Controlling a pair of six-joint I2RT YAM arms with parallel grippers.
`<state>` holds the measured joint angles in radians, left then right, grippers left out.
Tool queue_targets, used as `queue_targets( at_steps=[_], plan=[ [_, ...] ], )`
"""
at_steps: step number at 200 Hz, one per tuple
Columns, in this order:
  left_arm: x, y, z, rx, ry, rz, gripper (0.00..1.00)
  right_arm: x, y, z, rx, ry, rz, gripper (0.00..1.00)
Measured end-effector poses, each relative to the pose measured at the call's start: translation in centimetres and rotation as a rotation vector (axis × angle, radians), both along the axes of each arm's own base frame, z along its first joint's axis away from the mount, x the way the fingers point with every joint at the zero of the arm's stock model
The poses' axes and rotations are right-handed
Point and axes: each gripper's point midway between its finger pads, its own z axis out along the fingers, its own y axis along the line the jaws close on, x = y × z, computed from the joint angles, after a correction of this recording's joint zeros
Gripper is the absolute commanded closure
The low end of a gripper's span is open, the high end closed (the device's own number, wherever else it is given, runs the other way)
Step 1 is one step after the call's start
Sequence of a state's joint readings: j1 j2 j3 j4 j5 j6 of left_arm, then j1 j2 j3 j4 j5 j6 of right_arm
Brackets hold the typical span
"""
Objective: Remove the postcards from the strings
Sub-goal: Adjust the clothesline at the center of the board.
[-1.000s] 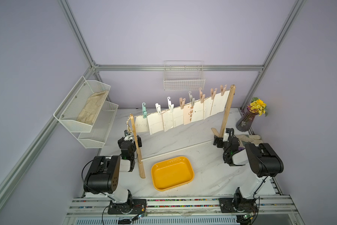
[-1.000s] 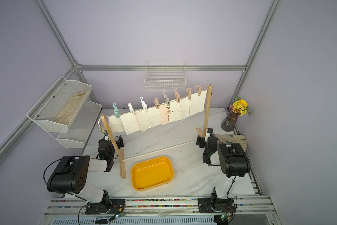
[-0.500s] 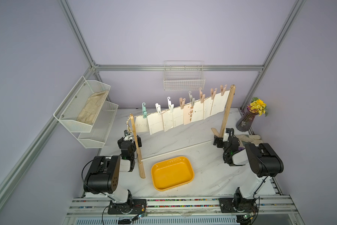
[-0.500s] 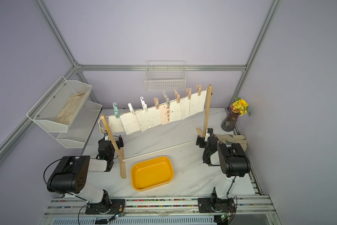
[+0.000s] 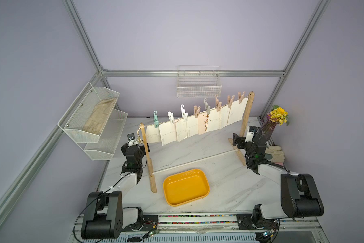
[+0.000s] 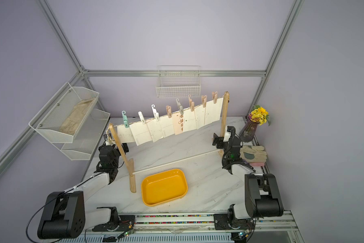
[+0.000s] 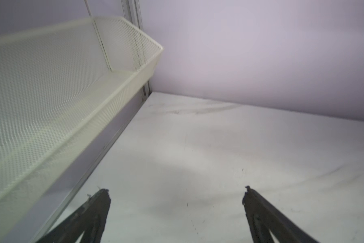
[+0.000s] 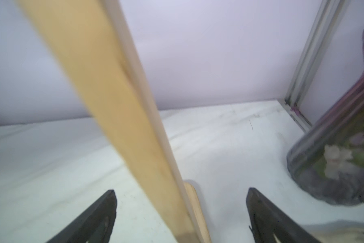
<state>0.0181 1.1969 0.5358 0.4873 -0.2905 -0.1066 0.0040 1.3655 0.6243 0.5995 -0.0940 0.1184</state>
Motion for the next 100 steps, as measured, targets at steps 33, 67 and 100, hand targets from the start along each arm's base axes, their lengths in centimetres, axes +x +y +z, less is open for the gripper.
queue_targets(
  at_steps=[33,67,100],
  plan=[
    [-0.9,-0.5,7.0,-0.139,-0.129,-0.018,0.00,-2.6,0.2,5.6,0.215,-0.078,-0.007,0.03],
    [-3.0,-0.4,8.1,-0.270,-0.126,0.008,0.00,-4.9,1.4,8.1,0.274,-0.088,0.060,0.03],
    [-6.4,0.2,10.6,-0.280,-0.188,0.043,0.00,-5.6,2.4,8.6,0.267,-0.021,0.117,0.03]
  ],
)
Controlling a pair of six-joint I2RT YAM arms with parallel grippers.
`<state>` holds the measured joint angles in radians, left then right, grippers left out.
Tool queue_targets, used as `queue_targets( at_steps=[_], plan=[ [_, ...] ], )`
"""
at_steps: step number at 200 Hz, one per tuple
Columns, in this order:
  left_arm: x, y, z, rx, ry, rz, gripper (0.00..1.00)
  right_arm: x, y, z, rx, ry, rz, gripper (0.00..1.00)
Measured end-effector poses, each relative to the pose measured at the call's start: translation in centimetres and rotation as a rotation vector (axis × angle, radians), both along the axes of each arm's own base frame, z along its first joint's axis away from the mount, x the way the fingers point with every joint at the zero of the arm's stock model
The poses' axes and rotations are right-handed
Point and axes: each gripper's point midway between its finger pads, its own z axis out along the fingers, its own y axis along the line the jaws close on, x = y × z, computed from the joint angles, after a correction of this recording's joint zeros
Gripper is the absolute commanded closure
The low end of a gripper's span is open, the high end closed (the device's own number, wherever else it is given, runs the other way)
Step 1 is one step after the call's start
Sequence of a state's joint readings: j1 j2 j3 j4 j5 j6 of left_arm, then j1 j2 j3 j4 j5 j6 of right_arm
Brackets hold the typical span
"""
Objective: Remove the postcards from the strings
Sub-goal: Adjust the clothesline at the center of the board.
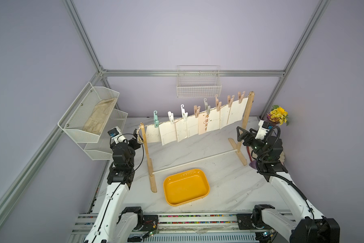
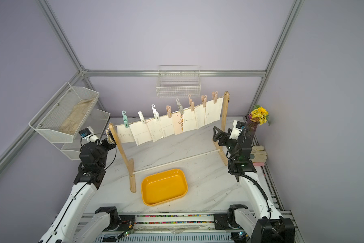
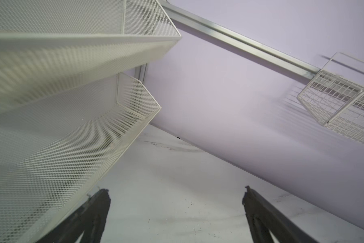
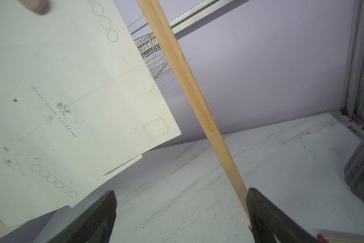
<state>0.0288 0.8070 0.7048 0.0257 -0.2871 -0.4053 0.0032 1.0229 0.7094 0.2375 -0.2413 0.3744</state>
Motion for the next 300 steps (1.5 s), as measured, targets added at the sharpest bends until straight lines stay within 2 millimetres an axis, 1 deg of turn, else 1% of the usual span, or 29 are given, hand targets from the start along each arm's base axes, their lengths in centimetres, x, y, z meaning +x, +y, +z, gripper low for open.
queue_targets(
  at_steps=[13,32,46,61,82,97,111,122,144,173,190,217,258,300],
  plan=[
    [-1.8,0.8,1.4,0.000,-0.042,0.050,0.00,-0.1,0.2,-0.4,-0.002,0.034,0.013,0.05],
    [-4.1,1.6,2.5,0.003,-0.075,0.107,0.00,0.0,0.4,-1.0,-0.003,0.086,0.024,0.08],
    [-5.3,1.6,3.2,0.013,-0.096,0.116,0.00,0.4,0.4,-1.3,-0.006,0.122,0.027,0.09],
    [-6.0,1.2,3.9,0.032,-0.114,0.105,0.00,0.9,0.2,-1.7,-0.020,0.154,0.016,0.10],
    [-6.1,0.3,4.0,0.065,-0.104,0.069,0.00,1.0,-0.5,-2.7,-0.064,0.183,-0.018,0.11],
    [-6.5,-0.2,4.2,0.082,-0.106,0.049,0.00,1.1,-1.1,-3.3,-0.108,0.195,-0.049,0.13],
    [-7.0,-0.4,4.4,0.095,-0.109,0.040,0.00,1.2,-1.6,-3.7,-0.148,0.200,-0.070,0.21],
    [-7.3,-0.6,4.5,0.102,-0.113,0.034,0.00,1.5,-1.8,-4.1,-0.181,0.205,-0.076,0.24],
    [-8.2,-0.8,5.3,0.105,-0.145,0.025,0.00,2.4,-1.9,-5.6,-0.231,0.228,-0.064,0.29],
    [-8.6,-1.0,5.2,0.107,-0.143,0.015,0.00,3.7,-1.7,-8.1,-0.268,0.258,-0.041,0.32],
    [-8.9,-1.0,5.3,0.106,-0.146,0.016,0.00,4.2,-1.6,-8.9,-0.281,0.261,-0.034,0.33],
    [-9.2,-1.0,5.4,0.103,-0.152,0.016,0.00,5.0,-1.7,-9.3,-0.295,0.247,-0.032,0.40],
    [-9.4,-0.9,5.4,0.101,-0.154,0.020,0.00,6.0,-1.8,-10.4,-0.313,0.260,-0.032,0.57],
    [-9.4,-0.9,5.4,0.095,-0.155,0.023,0.00,6.2,-1.8,-10.6,-0.319,0.261,-0.033,0.67]
  ],
)
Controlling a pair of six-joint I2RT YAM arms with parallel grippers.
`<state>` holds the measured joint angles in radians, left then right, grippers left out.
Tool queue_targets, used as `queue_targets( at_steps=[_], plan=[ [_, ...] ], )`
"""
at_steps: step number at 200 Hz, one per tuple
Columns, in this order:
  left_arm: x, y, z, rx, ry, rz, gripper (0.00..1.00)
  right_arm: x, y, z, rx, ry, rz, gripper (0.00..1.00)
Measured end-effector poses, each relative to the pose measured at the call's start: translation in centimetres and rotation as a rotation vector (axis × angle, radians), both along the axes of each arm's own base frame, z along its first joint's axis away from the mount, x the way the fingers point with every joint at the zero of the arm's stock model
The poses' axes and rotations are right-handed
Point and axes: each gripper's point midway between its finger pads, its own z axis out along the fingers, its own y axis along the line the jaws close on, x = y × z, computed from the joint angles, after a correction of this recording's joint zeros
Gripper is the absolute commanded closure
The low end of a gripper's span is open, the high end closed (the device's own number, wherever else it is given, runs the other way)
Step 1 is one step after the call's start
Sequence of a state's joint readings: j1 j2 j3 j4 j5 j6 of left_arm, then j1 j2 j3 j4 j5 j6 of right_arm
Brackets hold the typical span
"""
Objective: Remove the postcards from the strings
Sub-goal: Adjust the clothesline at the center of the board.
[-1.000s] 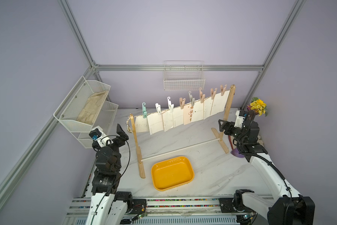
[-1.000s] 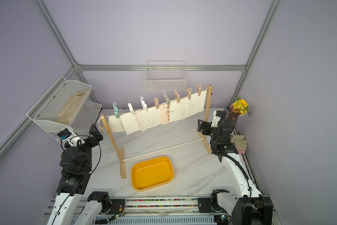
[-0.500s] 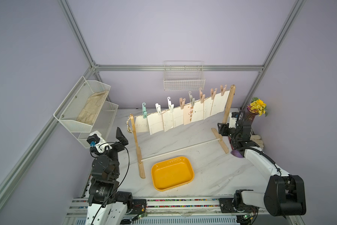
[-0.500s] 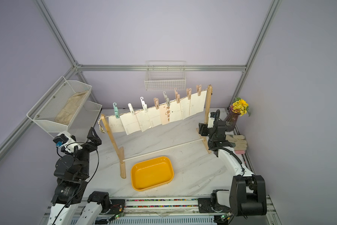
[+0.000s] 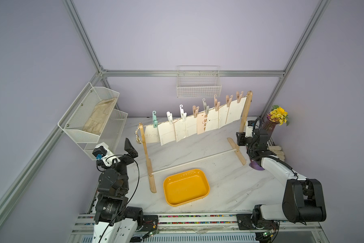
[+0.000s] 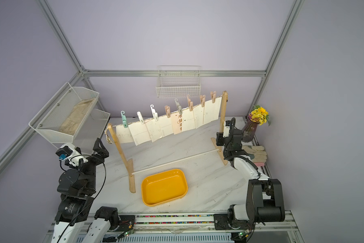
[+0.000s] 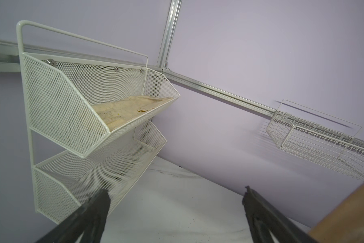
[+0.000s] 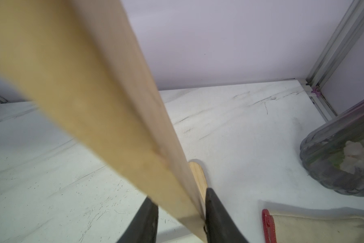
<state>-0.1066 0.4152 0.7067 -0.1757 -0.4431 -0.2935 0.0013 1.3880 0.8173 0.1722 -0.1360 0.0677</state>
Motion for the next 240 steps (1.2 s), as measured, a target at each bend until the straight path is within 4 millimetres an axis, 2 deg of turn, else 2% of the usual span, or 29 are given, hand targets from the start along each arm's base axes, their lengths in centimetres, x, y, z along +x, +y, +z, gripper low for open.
queue_targets(
  at_steps=[25,87,101,173,219,240],
  plan=[
    [0.0,0.0,0.0,-0.002,-0.001,-0.001,0.00,0.0,0.0,0.0,-0.002,0.000,0.000,0.79],
    [0.0,0.0,0.0,-0.001,0.000,-0.001,0.00,-0.9,0.0,0.3,-0.047,0.012,0.019,0.90],
    [0.0,0.0,0.0,-0.001,0.000,-0.001,0.00,-1.1,0.0,0.4,-0.049,0.015,0.019,0.95],
    [-0.1,0.0,-0.1,-0.002,0.001,0.002,0.00,-2.2,-0.7,1.8,-0.056,0.003,-0.022,1.00],
    [-0.5,0.0,-0.7,-0.025,0.021,-0.002,0.00,-2.6,-1.3,1.7,-0.041,0.026,-0.064,1.00],
    [-1.2,0.1,-0.3,-0.036,0.011,-0.003,0.00,-2.8,-1.4,1.3,-0.031,0.043,-0.078,1.00]
  ],
)
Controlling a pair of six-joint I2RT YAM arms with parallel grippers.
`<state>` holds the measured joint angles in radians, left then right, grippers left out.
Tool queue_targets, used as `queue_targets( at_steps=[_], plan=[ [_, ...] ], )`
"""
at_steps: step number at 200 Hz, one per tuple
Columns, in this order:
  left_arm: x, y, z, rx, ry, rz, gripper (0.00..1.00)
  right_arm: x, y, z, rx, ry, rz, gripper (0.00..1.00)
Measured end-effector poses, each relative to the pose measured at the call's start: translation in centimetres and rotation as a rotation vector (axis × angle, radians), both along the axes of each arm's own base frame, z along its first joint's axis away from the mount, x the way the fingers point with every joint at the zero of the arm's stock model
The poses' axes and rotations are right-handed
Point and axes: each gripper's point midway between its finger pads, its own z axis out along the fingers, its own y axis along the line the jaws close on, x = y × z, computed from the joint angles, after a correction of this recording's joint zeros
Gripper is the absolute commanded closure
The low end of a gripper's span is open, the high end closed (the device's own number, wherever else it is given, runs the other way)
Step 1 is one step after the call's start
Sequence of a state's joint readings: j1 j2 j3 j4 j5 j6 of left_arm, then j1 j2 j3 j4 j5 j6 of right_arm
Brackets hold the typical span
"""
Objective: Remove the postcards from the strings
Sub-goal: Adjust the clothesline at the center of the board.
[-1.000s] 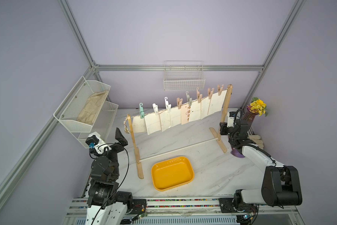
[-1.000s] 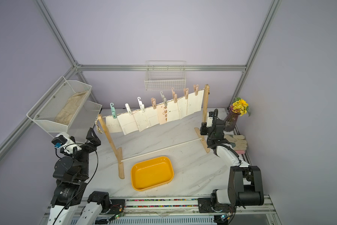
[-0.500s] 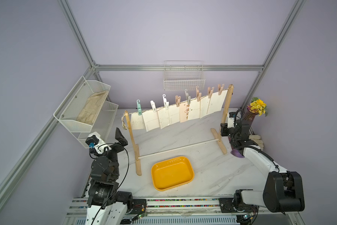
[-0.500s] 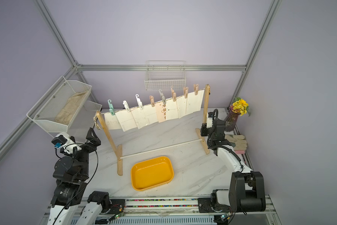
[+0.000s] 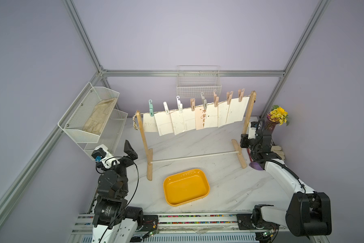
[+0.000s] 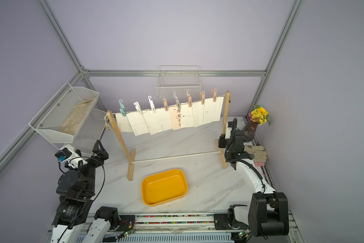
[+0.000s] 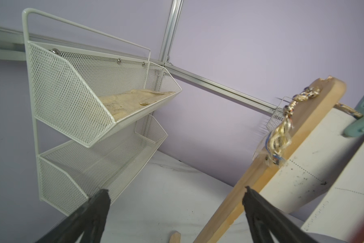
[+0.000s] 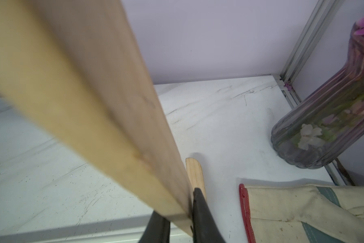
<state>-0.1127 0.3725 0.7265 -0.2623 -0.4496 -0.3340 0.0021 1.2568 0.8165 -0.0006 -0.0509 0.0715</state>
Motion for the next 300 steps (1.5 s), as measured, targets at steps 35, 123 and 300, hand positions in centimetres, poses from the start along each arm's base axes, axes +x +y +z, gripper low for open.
queue_targets(
  at_steps=[35,123,300],
  plan=[
    [-2.4,0.0,2.5,-0.021,-0.083,-0.021,0.00,-0.2,-0.3,-0.4,0.018,0.020,-0.025,1.00],
    [0.6,-9.5,2.3,0.040,-0.027,-0.557,0.00,-2.2,-1.0,-0.6,0.054,0.043,-0.115,1.00],
    [1.0,-19.9,-0.6,0.079,0.085,-1.159,0.00,-7.5,2.8,-1.3,0.062,0.070,-0.061,0.92]
  ],
)
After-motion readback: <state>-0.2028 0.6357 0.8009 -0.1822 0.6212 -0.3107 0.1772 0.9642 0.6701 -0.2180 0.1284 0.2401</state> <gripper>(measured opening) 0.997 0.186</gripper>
